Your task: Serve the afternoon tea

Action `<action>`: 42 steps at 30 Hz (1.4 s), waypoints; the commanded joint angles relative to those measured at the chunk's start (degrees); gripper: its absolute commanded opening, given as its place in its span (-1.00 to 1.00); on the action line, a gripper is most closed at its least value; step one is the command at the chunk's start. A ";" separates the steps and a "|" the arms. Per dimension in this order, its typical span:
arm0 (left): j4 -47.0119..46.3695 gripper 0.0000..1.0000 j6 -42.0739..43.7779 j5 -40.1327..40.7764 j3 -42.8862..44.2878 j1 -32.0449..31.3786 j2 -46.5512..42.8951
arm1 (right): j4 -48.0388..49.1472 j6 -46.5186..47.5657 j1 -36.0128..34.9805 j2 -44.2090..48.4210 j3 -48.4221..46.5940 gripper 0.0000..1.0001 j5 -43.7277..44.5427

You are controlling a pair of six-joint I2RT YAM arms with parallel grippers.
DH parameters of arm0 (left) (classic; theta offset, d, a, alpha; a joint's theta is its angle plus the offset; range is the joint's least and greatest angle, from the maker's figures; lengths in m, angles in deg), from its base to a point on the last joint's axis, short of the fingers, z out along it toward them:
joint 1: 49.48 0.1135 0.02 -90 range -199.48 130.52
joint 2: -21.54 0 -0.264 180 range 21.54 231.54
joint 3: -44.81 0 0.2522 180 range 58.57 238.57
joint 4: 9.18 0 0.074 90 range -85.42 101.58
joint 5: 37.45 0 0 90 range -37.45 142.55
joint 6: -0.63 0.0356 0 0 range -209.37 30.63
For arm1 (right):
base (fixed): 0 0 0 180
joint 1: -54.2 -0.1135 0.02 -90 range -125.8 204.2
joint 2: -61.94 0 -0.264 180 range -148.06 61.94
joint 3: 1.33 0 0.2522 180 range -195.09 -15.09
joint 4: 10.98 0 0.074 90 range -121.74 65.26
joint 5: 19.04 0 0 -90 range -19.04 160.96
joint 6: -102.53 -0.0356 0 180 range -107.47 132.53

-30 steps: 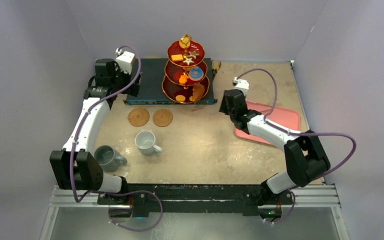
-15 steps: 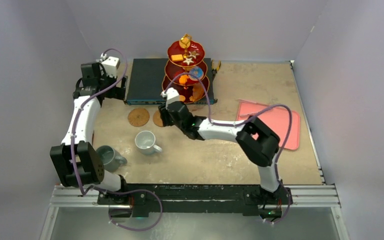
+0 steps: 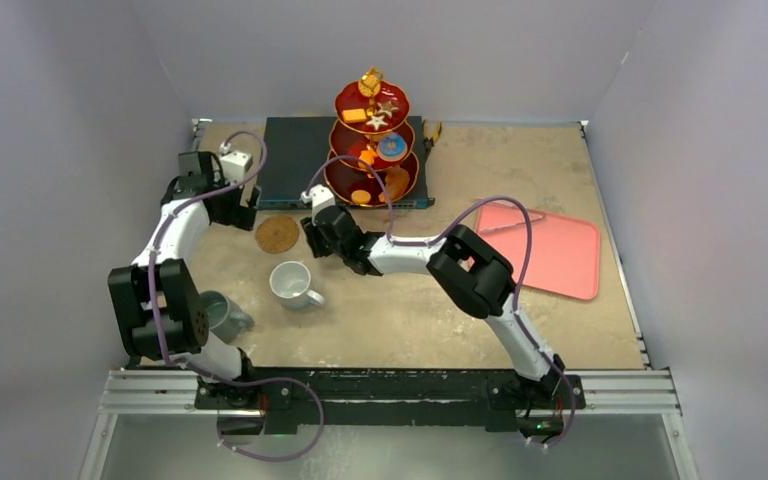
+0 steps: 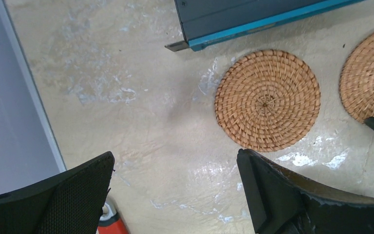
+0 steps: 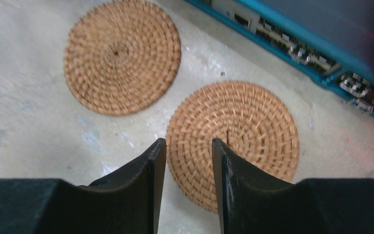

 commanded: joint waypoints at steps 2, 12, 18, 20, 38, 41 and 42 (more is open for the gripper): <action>-5.55 0.97 4.10 -0.22 -3.87 0.22 0.30 | 1.03 -2.87 0.22 2.88 5.65 -0.19 0.96; -12.18 0.98 6.88 -2.40 -6.38 -1.11 3.73 | 1.19 -11.14 0.20 10.29 23.46 -0.35 4.16; -16.50 0.99 9.46 0.06 -8.00 -4.73 4.79 | 2.98 -16.64 0.19 19.13 36.96 -0.42 6.06; -18.32 0.99 10.03 2.19 -8.48 -6.28 5.17 | 3.46 -18.14 0.21 22.18 41.24 -0.43 6.80; -16.43 0.28 14.26 1.69 -7.26 -10.03 14.55 | 1.18 -18.30 0.24 43.77 53.17 -0.49 15.57; -14.79 0.24 14.68 -0.26 -6.77 -10.04 15.94 | 0.07 -17.68 0.21 47.97 53.78 -0.49 16.90; -13.89 0.23 15.04 -1.02 -6.67 -10.01 16.46 | -0.30 -17.49 0.16 49.43 53.91 -0.49 17.20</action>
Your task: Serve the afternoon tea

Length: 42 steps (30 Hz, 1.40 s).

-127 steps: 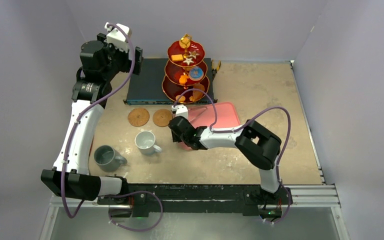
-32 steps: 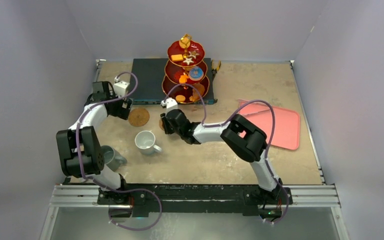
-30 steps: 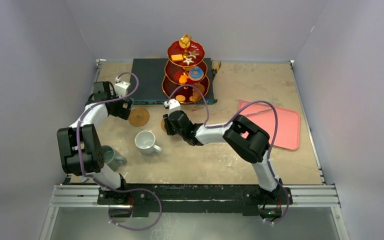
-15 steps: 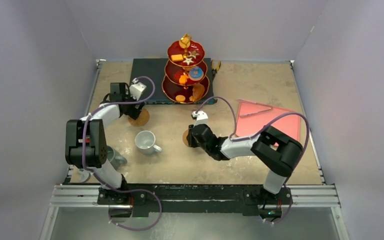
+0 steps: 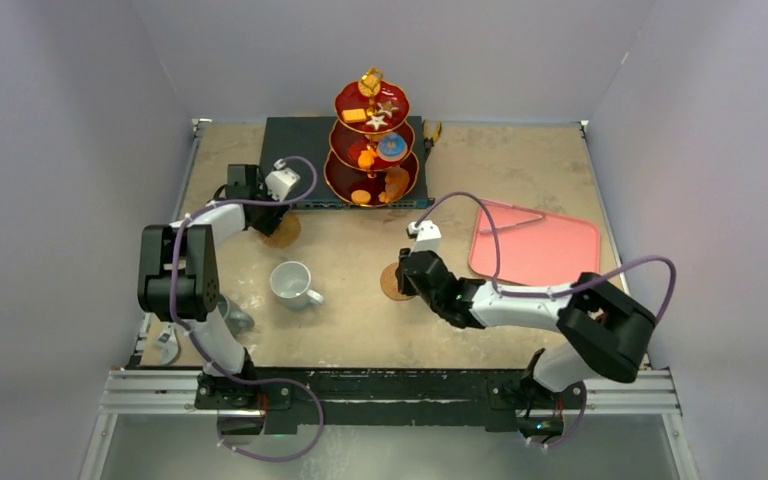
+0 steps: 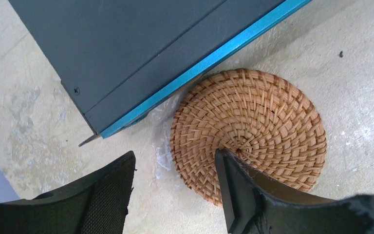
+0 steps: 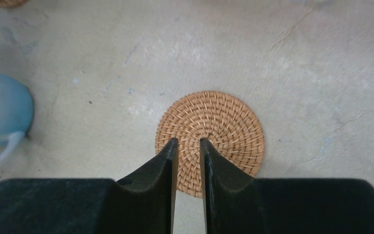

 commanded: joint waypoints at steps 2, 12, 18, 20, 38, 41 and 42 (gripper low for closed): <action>7.13 0.21 1.99 -6.08 0.00 -0.27 4.44 | -2.05 1.92 0.23 8.40 0.73 -0.48 4.46; 12.63 0.24 4.47 -10.59 -7.63 -5.50 -4.01 | -2.27 4.37 0.24 11.97 -0.51 -0.46 5.66; 13.69 0.24 1.31 -11.70 -11.03 -9.30 -7.56 | 5.66 8.48 -0.12 13.28 3.36 -0.25 -0.77; 14.12 0.24 0.36 -12.20 -12.14 -9.81 -8.58 | 8.39 11.20 -0.72 13.84 4.34 -0.14 -2.70; 20.79 0.63 -11.55 -14.63 8.10 -6.38 -16.78 | 24.33 31.70 -8.50 -3.89 -5.57 0.07 -35.40; 25.04 0.68 -9.82 -15.71 12.30 -2.90 -17.85 | 21.81 33.62 -9.83 -7.65 -10.14 0.06 -37.52; 26.98 0.69 -8.35 -16.15 13.45 -1.55 -17.92 | 21.13 33.76 -10.32 -8.68 -10.88 0.06 -37.68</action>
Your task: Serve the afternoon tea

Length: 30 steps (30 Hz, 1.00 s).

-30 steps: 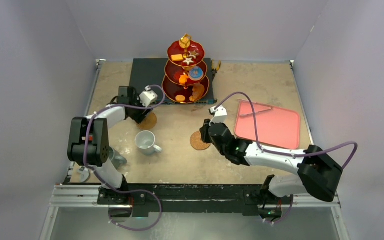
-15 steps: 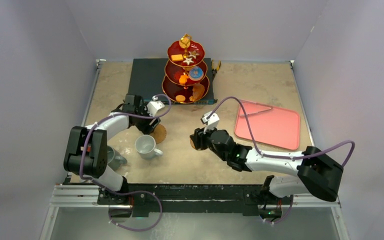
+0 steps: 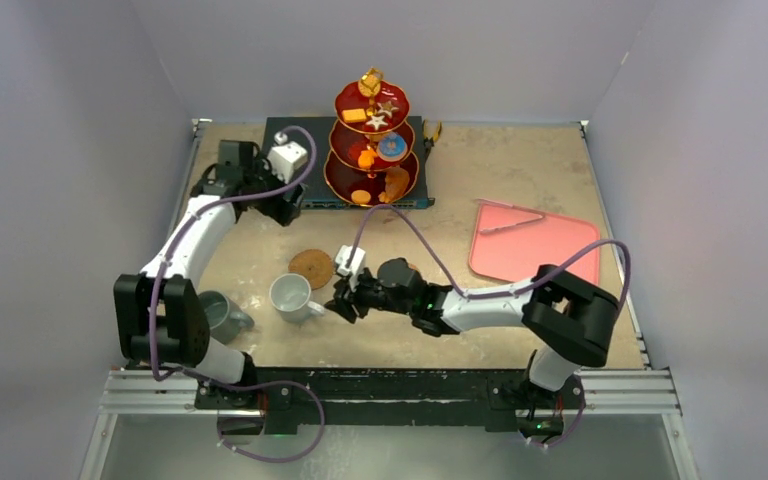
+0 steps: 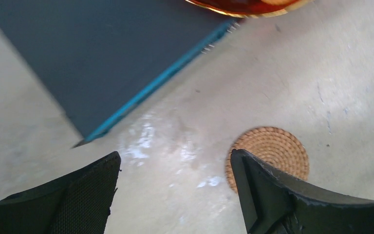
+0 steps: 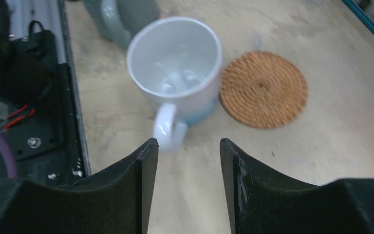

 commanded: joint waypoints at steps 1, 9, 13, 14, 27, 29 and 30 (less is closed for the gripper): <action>8.97 0.69 2.58 -2.71 7.08 6.05 -3.22 | -0.46 5.20 -2.09 -3.14 -6.65 0.06 -7.27; 27.31 0.69 21.82 -3.61 11.36 17.13 -3.85 | -7.51 8.75 -3.23 -9.72 -14.43 0.02 -5.81; 32.90 0.69 29.32 -2.02 9.82 19.93 -5.15 | -10.88 9.37 -3.50 -11.75 -16.94 -0.07 -4.31; 34.15 0.69 31.03 -1.37 9.14 20.62 -5.32 | -11.47 9.37 -3.58 -12.19 -17.38 -0.11 -4.10; 38.41 0.57 47.93 2.27 0.74 34.99 -5.79 | -11.16 10.43 -5.63 -8.99 -17.90 -1.00 7.76; 36.09 0.57 47.48 2.11 0.42 37.11 -5.47 | -10.68 10.29 -5.60 -7.27 -17.72 -1.00 9.13; 36.54 0.57 47.97 1.83 0.79 37.99 -4.99 | -10.57 10.25 -5.62 -6.44 -17.65 -1.00 9.78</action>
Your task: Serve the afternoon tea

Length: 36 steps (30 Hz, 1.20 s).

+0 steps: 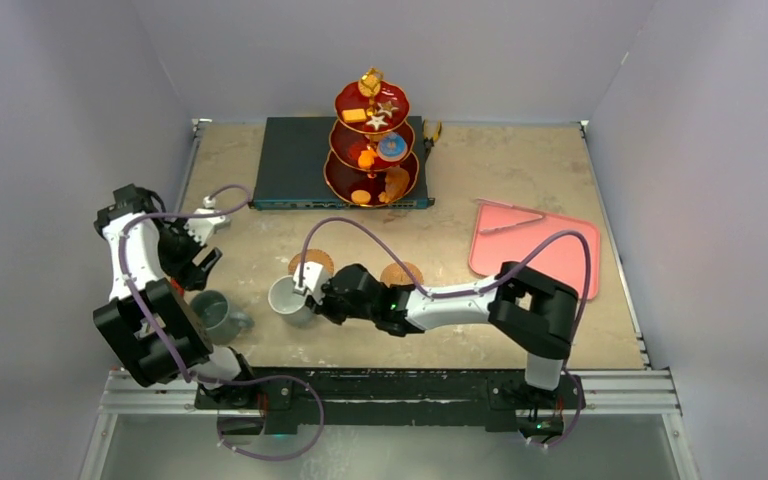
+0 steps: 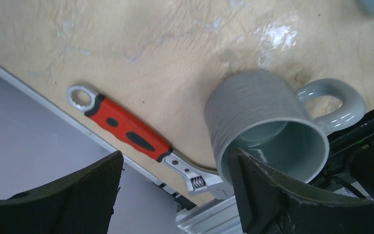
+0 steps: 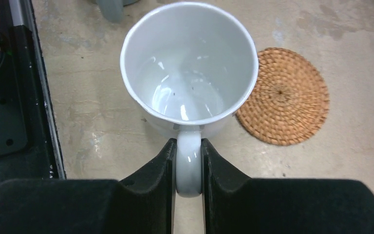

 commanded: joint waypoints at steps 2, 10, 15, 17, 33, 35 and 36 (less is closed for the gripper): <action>0.01 0.55 4.92 -1.76 0.79 4.65 0.35 | 4.72 0.32 -0.01 8.45 0.30 -1.00 7.40; 2.82 0.57 5.59 -4.66 1.89 5.65 -1.31 | 6.47 -3.72 1.50 20.51 8.41 -1.00 14.67; 4.68 0.58 7.00 -4.59 1.65 5.66 -1.82 | 8.50 -6.88 2.96 27.24 16.48 -1.00 19.13; 5.36 0.58 7.33 -4.74 1.84 5.64 -1.70 | 9.14 -7.14 3.37 29.21 18.99 -1.00 21.18; 12.39 0.60 12.03 -5.52 4.35 5.64 -0.78 | 18.01 -11.37 9.26 38.66 33.64 -1.00 26.88; 13.79 0.60 13.34 -5.25 4.08 5.64 -0.65 | 18.21 -12.29 9.27 39.06 34.54 -1.00 26.69; 13.83 0.60 13.54 -5.07 3.86 5.65 -0.81 | 18.08 -12.86 9.26 39.24 34.91 -1.00 26.74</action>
